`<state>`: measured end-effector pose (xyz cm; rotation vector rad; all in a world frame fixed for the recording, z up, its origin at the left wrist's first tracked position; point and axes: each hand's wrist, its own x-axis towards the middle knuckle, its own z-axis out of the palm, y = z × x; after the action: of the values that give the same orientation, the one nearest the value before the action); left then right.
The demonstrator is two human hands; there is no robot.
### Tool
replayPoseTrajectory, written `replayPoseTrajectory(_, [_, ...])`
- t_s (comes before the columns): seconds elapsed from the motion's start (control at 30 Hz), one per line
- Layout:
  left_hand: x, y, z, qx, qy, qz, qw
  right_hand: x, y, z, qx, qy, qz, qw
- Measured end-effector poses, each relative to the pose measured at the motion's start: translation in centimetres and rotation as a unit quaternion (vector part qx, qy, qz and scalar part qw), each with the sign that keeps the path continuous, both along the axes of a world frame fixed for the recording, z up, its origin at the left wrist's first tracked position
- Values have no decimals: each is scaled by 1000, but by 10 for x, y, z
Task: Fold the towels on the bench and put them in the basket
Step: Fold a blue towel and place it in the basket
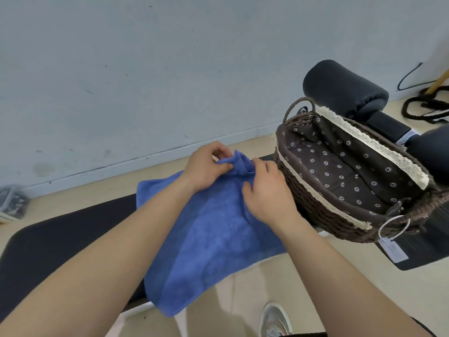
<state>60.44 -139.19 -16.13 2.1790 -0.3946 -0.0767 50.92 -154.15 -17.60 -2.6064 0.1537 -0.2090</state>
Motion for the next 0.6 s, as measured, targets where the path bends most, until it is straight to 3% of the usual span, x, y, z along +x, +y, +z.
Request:
replayPoseTrajectory(0.17, [-61, 36, 7, -49, -11, -10, 999, -6, 9, 17, 110, -13, 106, 988])
replayPoseTrajectory(0.3, [-90, 56, 6, -78, -20, 1, 997, -14, 20, 20, 101, -56, 154, 981])
replayPoseTrajectory(0.43, [-104, 67, 3, -131, -10, 12, 991, -20, 27, 27, 167, -49, 193, 966])
replayPoseTrajectory(0.6, [-106, 68, 5, -181, -20, 49, 982, -19, 29, 28, 163, -49, 199, 965])
